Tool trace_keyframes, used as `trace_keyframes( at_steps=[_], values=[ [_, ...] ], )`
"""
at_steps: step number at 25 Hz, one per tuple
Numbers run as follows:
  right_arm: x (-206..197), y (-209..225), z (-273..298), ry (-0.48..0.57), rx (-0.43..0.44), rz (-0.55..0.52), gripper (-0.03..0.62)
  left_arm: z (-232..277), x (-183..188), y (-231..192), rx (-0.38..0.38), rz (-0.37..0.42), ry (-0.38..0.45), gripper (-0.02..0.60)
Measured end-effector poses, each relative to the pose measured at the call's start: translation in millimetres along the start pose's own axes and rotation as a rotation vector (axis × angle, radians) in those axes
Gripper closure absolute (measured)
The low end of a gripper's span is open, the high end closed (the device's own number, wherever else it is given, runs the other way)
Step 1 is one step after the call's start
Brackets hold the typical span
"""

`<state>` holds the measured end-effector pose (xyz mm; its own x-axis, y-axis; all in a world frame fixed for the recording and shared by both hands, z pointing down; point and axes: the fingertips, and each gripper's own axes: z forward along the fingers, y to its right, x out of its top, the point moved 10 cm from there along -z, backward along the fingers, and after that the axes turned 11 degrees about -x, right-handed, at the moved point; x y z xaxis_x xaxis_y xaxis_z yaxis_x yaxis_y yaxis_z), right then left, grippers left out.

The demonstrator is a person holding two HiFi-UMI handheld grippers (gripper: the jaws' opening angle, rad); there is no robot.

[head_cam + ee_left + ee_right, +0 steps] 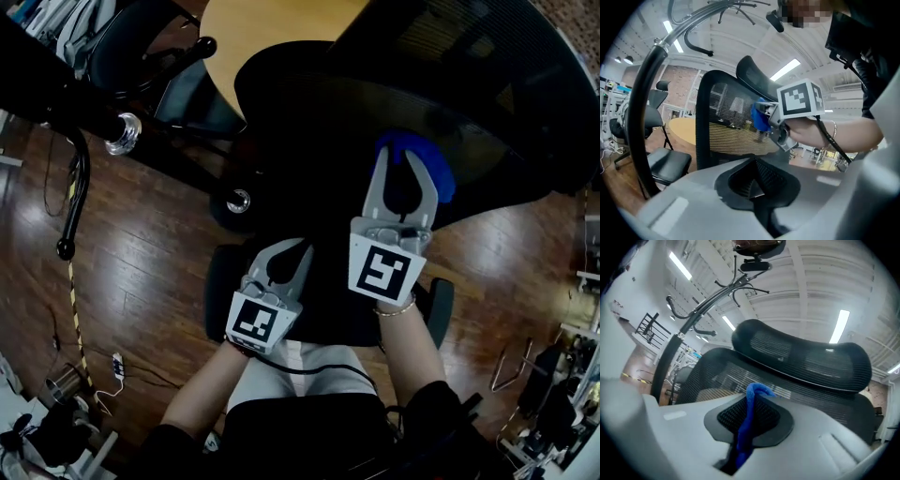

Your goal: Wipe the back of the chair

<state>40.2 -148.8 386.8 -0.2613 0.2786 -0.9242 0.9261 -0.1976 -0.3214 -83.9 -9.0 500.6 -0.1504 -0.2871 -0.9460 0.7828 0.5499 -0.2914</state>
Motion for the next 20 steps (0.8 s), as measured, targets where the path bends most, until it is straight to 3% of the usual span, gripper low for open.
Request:
trace_keyframes(
  at_steps=[3, 11, 15, 17, 19, 20],
  values=[
    [5.7, -53.0, -2.5, -0.07, 0.204, -0.19, 0.56, -19.6, -2.7, -6.2, 0.029, -0.022, 0.006, 0.574],
    [11.5, -138.0, 4.0, -0.017, 0.366, -0.191, 0.56, -59.7, -10.1, -17.5, 0.055, -0.063, -0.029, 0.574],
    [15.6, -156.1, 0.8, -0.014, 0.487, -0.102, 0.56, -62.5, -12.0, -22.2, 0.045, -0.067, -0.05, 0.574],
    [18.2, -141.7, -7.6, -0.015, 0.528, -0.038, 0.56, -58.5, -13.2, -20.6, 0.027, -0.04, -0.08, 0.574],
    [16.5, -108.3, -16.7, -0.032, 0.507, 0.061, 0.56, -52.5, -13.8, -17.0, 0.013, -0.006, -0.111, 0.574],
    [12.5, -88.0, -21.0, -0.05, 0.457, 0.151, 0.56, -49.7, -13.9, -14.4, 0.004, 0.001, -0.122, 0.574]
  ],
)
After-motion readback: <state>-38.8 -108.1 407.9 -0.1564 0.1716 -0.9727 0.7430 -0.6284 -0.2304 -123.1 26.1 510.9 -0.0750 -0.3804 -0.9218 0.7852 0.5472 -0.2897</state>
